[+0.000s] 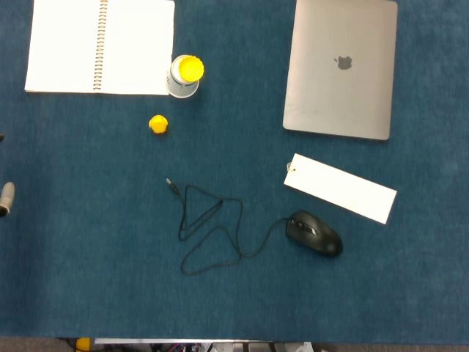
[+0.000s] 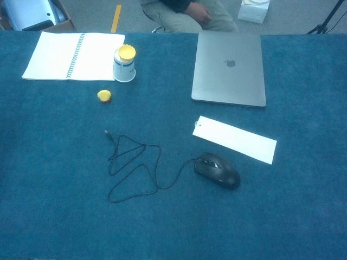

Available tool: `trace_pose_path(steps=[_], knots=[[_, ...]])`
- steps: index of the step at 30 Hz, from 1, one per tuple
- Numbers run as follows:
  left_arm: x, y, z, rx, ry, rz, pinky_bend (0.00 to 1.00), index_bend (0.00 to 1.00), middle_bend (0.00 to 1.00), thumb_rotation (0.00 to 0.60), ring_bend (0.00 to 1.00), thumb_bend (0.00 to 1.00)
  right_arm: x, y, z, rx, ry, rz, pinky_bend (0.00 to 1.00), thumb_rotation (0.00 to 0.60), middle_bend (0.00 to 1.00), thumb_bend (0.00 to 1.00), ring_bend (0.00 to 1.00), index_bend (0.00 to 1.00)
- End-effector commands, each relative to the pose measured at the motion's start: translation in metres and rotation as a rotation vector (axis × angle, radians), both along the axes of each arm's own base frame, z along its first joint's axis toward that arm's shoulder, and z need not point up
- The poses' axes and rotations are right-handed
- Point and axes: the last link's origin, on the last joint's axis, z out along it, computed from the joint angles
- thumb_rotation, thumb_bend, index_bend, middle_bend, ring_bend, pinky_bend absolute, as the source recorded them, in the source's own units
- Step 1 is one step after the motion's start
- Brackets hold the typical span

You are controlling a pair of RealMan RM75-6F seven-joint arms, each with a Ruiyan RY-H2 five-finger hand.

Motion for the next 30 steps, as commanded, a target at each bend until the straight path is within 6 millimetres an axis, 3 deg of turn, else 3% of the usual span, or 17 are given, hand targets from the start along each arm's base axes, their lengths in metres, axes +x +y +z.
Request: trace_pose_path(steps=[1,6,13,19,30], knots=[[0.001,0.001,-0.002,-0.015,0.002,-0.005,0.0,0.21,0.12,0.6,0.0,0.33,0.0,0.0,-0.001,0.001,0.0,0.001,0.43,0.6,0.49,0.37,0.35,0.7],[0.007,0.009,-0.004,-0.045,0.01,-0.056,0.0,0.22,0.12,0.6,0.0,0.33,0.001,-0.002,0.001,0.0,0.003,0.007,0.43,0.6,0.49,0.37,0.35,0.7],[0.031,0.036,-0.015,-0.188,-0.044,-0.212,0.0,0.29,0.15,0.6,0.0,0.33,0.003,-0.006,-0.002,0.008,0.001,0.014,0.43,0.6,0.49,0.37,0.35,0.7],[0.055,0.063,-0.043,-0.382,-0.059,-0.363,0.0,0.38,0.16,0.6,0.0,0.33,0.004,-0.006,-0.004,0.021,0.01,0.018,0.43,0.6,0.49,0.37,0.35,0.7],[0.088,0.088,-0.107,-0.563,-0.045,-0.539,0.0,0.39,0.13,0.6,0.0,0.33,0.008,-0.006,0.002,0.014,0.029,0.024,0.43,0.6,0.49,0.37,0.34,0.7]])
